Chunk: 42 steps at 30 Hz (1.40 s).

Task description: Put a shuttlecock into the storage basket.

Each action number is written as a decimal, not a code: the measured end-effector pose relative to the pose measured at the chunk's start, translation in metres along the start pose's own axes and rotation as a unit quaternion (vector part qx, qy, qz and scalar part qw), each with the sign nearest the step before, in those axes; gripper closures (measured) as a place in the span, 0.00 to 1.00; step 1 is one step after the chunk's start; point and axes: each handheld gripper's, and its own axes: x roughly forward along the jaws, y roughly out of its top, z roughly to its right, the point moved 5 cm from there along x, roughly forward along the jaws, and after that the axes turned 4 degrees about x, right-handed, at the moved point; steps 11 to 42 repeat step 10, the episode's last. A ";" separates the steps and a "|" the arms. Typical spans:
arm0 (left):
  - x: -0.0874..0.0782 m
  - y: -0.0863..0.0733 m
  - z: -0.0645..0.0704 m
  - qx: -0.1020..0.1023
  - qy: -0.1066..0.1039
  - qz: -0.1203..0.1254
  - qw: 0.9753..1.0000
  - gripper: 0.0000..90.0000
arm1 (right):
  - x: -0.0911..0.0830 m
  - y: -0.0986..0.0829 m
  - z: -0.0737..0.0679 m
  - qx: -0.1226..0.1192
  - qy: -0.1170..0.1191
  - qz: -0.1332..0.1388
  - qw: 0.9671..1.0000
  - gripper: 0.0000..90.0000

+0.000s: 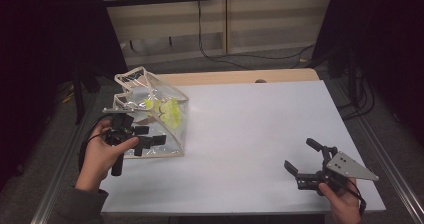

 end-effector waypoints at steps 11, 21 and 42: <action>0.007 -0.007 0.001 0.000 -0.002 0.000 1.000 0.09 | 0.000 0.001 0.001 -0.002 -0.001 0.000 1.000 0.01; 0.007 -0.007 0.001 0.000 -0.002 0.000 1.000 0.09 | 0.000 0.001 0.001 -0.002 -0.001 0.000 1.000 0.01; 0.007 -0.007 0.001 0.000 -0.002 0.000 1.000 0.09 | 0.000 0.001 0.001 -0.002 -0.001 0.000 1.000 0.01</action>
